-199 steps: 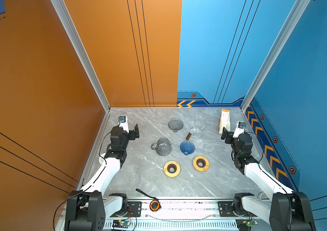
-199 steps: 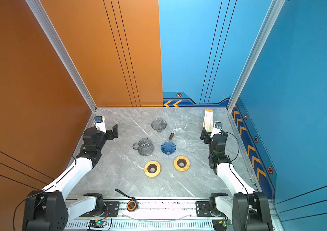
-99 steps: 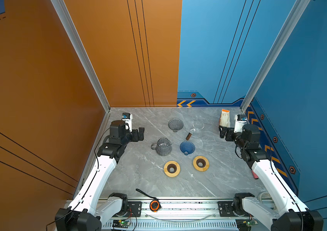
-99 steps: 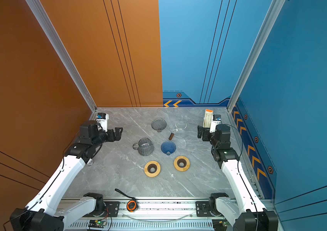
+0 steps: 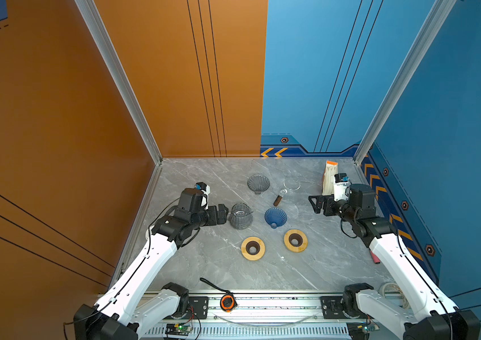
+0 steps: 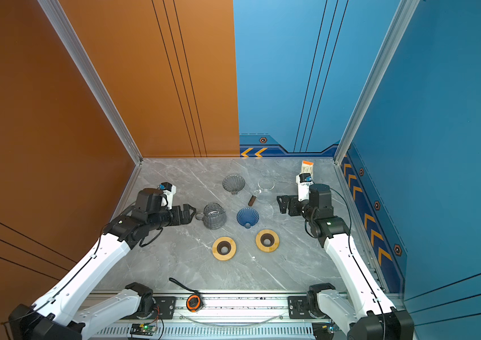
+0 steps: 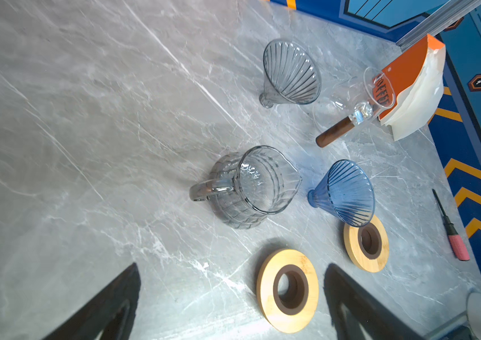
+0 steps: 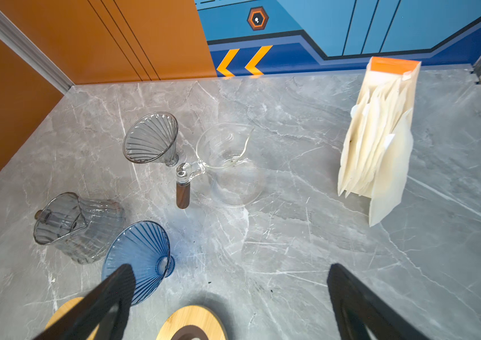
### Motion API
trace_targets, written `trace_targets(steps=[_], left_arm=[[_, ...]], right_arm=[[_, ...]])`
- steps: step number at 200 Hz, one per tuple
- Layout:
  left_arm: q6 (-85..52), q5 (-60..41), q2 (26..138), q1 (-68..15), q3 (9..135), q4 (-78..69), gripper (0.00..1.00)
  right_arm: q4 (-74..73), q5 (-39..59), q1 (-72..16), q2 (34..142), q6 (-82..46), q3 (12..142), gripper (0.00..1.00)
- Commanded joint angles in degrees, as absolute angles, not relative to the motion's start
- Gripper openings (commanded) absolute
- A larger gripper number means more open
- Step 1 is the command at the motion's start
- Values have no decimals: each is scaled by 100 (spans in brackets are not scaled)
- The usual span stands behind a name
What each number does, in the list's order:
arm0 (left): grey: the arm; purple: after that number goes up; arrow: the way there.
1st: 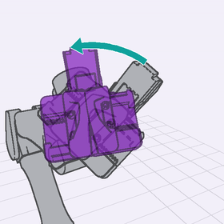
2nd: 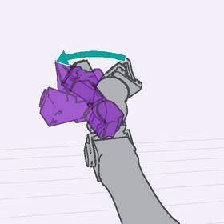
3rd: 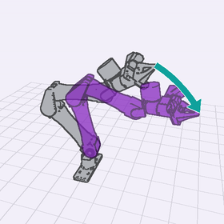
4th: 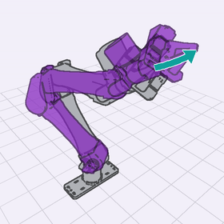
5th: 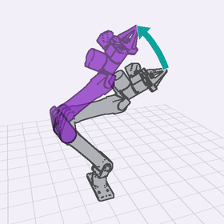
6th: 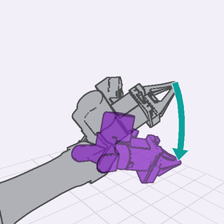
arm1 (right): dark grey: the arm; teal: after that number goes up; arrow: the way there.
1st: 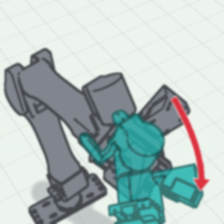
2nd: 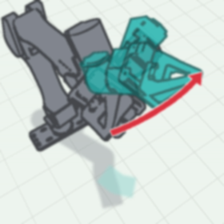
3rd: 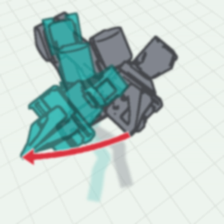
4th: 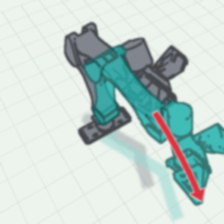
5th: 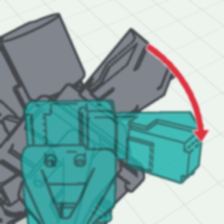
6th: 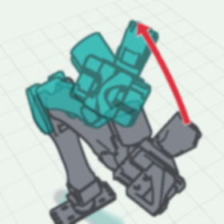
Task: Place the coffee filter in the dripper
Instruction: 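Lower the left gripper onto the nearer bamboo stand while the right gripper hovers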
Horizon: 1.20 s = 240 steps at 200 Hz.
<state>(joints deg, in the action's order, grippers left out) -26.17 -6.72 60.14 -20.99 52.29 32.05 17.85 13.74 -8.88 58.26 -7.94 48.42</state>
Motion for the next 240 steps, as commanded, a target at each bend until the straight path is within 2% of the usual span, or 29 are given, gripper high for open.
trace_targets(steps=[1,74,110,135,187,194,240], left_arm=[[-3179,-977,6185,-2371,5101,3427,98],[-3896,-1291,6443,-3080,4456,3249,100],[-4283,-1809,6551,-3140,3854,2334,97],[-4541,-2133,6741,-3153,3511,1637,93],[-4477,-2144,7291,-3371,3495,1497,87],[-4486,-2142,7369,-3392,3469,1456,81],[-4709,-2321,7867,-3518,3332,740,74]], right_arm=[[2005,1485,-1052,5730,-904,4896,100],[2401,1421,-1303,5800,-609,5066,100],[2426,1491,-1429,5759,-827,4981,100],[2371,1441,-1559,5655,-988,4819,100],[2224,1334,-1717,5606,-1217,4641,100],[2231,1313,-1736,5608,-1224,4634,100],[2183,1235,-1782,5634,-1271,4607,100]])
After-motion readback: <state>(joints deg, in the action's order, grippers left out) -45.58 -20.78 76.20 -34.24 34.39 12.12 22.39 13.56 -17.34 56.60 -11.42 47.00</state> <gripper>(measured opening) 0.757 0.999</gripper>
